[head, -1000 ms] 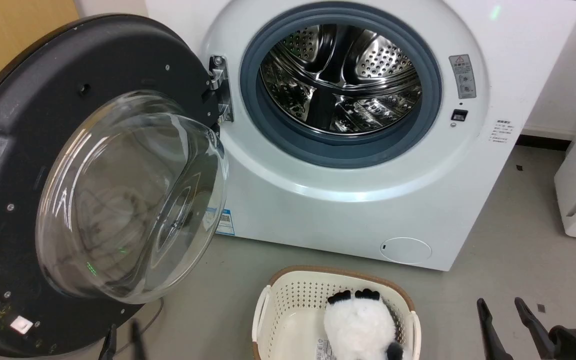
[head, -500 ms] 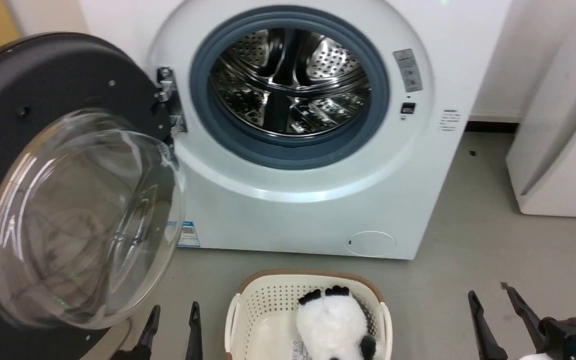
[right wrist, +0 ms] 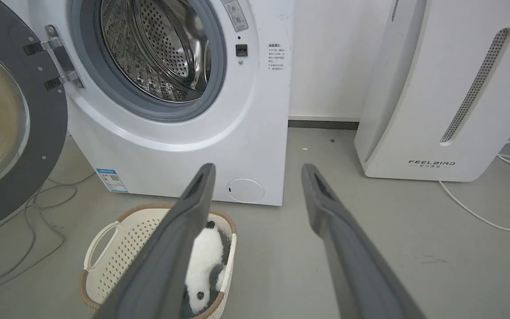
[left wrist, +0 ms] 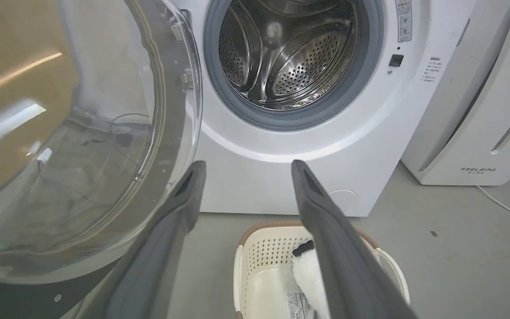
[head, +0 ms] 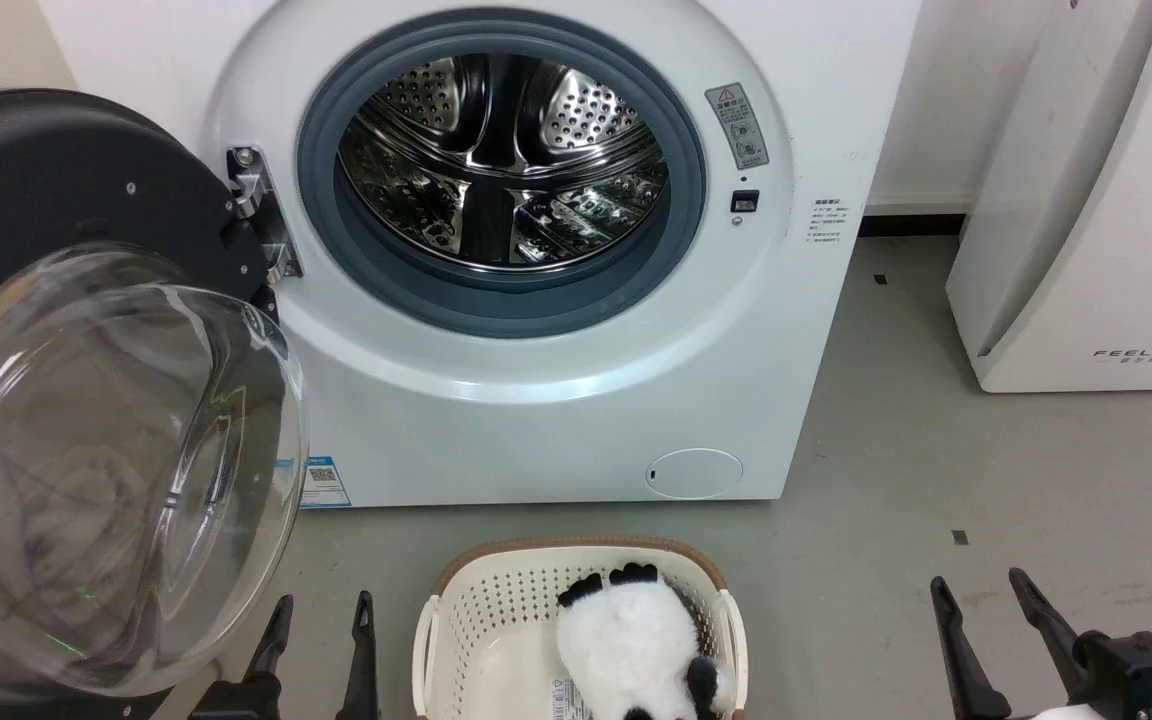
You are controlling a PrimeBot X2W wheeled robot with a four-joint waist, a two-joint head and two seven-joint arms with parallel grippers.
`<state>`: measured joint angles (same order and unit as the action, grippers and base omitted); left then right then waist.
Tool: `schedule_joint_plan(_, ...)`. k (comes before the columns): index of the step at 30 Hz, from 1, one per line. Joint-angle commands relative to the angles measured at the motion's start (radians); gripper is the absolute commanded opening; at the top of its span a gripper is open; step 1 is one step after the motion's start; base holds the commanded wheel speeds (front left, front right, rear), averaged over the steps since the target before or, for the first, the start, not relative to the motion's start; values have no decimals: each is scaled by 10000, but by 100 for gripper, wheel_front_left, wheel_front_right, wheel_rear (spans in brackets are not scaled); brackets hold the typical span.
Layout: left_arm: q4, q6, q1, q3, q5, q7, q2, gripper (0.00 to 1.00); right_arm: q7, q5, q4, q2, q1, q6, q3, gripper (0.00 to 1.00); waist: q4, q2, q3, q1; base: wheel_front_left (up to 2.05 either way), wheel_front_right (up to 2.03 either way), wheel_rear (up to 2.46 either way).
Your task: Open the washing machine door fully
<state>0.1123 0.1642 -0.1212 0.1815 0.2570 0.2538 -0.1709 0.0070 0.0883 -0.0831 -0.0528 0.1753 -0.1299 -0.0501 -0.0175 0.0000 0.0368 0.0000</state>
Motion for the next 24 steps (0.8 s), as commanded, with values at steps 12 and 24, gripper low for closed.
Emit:
schedule_joint_plan(12, -48, -33, 14, 18, -17, -250, -106, 0, -46, 40, 129, 0, -29, 0, 17, 0, 35, 0, -48, 0, 0, 0, 0)
schedule_joint_plan(24, -153, -190, 131, -161, -266, -473, 22, 0, -49, -50, 197, 3, -197, -1, 64, 0, 49, 0, -79, 0, 0, 0, 0)
